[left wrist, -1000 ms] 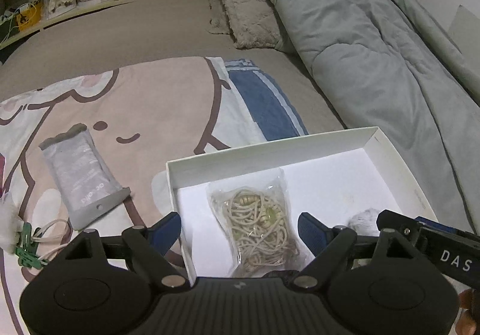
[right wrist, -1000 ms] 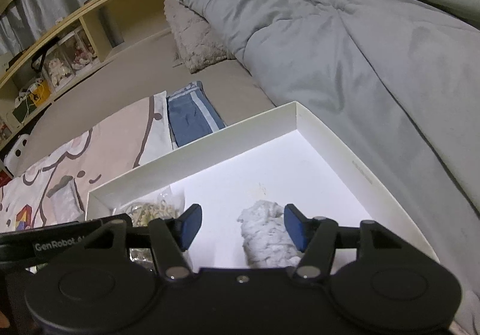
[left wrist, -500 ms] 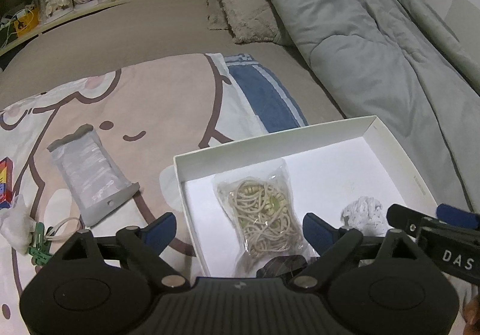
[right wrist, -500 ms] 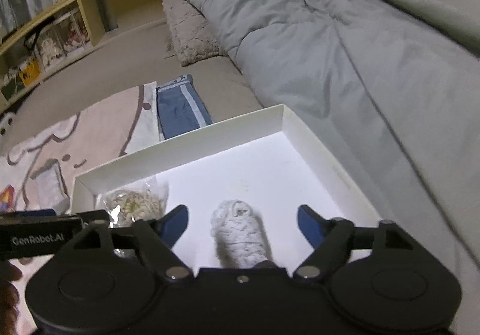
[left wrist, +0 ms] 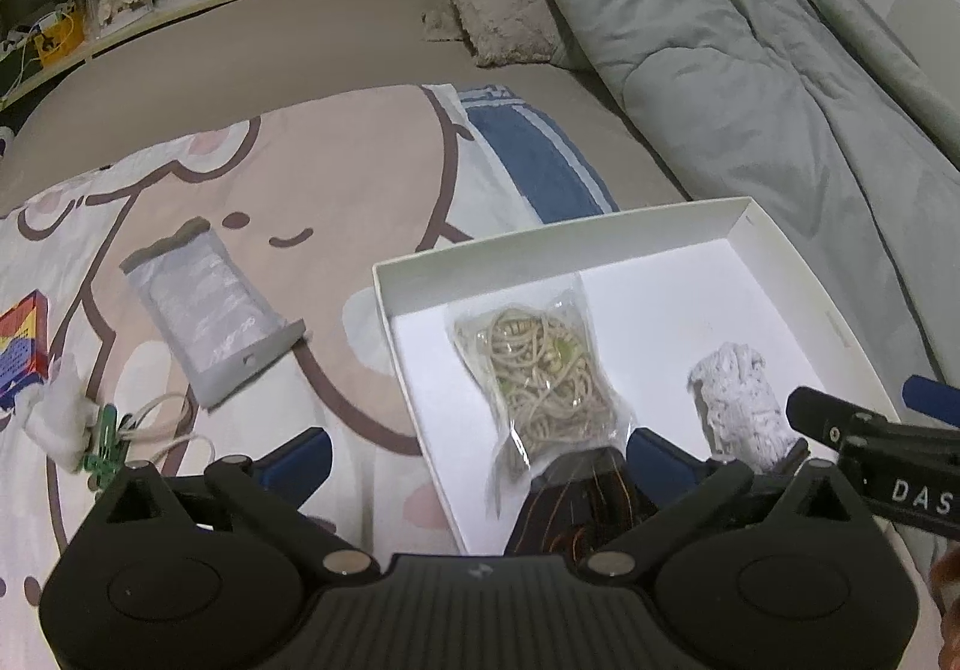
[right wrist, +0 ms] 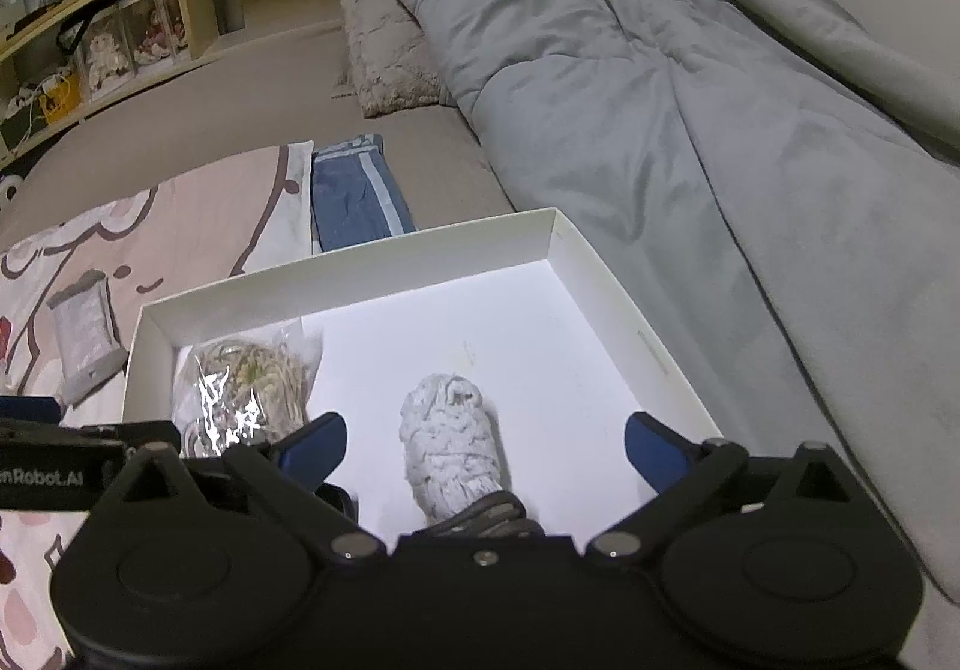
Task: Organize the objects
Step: 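Withdraw both tools from the white box back toward the remaining items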
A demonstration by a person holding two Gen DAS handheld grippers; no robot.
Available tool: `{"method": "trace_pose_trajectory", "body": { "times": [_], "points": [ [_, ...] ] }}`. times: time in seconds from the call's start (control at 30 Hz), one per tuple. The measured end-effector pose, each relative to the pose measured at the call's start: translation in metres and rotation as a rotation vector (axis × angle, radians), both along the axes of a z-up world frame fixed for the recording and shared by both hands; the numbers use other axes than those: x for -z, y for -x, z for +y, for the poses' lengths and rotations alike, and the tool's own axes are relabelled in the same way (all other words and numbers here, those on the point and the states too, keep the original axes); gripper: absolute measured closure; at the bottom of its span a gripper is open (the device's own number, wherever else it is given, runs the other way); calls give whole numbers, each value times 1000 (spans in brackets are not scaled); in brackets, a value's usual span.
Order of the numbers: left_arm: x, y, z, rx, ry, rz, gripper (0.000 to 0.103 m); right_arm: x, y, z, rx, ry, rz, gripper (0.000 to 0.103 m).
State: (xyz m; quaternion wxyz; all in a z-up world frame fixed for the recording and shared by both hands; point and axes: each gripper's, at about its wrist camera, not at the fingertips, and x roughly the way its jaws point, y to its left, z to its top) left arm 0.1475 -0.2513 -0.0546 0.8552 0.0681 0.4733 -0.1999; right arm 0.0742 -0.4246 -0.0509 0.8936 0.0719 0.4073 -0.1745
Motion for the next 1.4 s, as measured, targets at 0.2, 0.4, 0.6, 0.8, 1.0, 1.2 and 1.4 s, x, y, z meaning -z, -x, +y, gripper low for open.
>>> {"method": "trace_pose_trajectory", "body": {
  "times": [0.2,0.4,0.6,0.8,1.0,1.2,1.4],
  "points": [
    [-2,8,6,1,14,21,0,2,4,0,-1,-9,12,2],
    [-5,12,14,-17,12,15,0,4,7,0,-8,-8,23,2],
    [-6,14,26,-44,-8,3,0,3,8,1,-17,-8,21,2],
    [-10,14,47,-87,-6,-11,0,0,9,4,-20,-16,8,2],
    [-15,11,76,-154,-9,-32,0,-4,7,15,-58,-39,-9,2],
    [-20,11,113,-217,-24,-43,0,-10,2,38,-116,-41,-23,2],
    [-26,14,153,-279,-24,-50,0,-14,-4,65,-163,-63,-47,2]
  ]
}}
